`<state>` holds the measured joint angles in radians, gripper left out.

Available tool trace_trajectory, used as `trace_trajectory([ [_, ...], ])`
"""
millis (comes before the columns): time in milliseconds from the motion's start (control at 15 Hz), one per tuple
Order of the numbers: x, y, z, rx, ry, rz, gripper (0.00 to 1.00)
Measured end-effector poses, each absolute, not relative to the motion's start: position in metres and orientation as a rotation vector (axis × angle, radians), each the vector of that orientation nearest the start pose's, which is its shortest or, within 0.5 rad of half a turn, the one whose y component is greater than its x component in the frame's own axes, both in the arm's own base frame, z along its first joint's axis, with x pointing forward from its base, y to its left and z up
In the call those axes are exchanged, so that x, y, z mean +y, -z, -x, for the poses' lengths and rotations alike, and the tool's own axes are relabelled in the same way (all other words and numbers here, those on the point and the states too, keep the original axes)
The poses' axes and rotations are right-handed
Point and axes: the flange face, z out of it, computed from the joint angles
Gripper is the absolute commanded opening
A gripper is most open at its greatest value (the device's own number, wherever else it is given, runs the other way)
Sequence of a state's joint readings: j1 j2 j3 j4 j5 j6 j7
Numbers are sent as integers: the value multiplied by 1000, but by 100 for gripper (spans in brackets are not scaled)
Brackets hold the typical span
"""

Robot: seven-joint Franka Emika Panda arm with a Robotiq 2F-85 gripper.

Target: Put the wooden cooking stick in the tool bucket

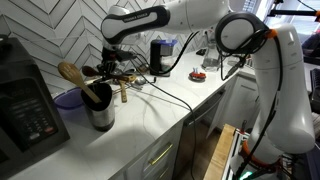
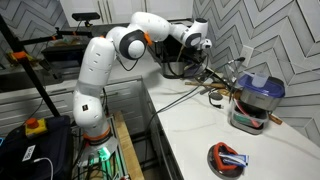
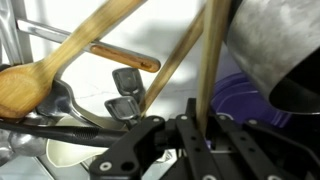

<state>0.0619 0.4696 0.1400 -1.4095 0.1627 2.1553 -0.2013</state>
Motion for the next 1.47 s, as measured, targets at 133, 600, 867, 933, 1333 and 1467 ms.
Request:
trace_trajectory([
  [133,133,-467,-702,-448,409,2871,9],
  [600,130,-500,-710,-375,697,2785,2],
  [867,107,-550,-690,-287,964,2584,2],
  [933,107,-557,-680,-318,1021,2534,2],
  [1333,186,-549,-617,-363,1356,2316,2],
  [1467,196,-539,-595,-213,1461,2320,2],
])
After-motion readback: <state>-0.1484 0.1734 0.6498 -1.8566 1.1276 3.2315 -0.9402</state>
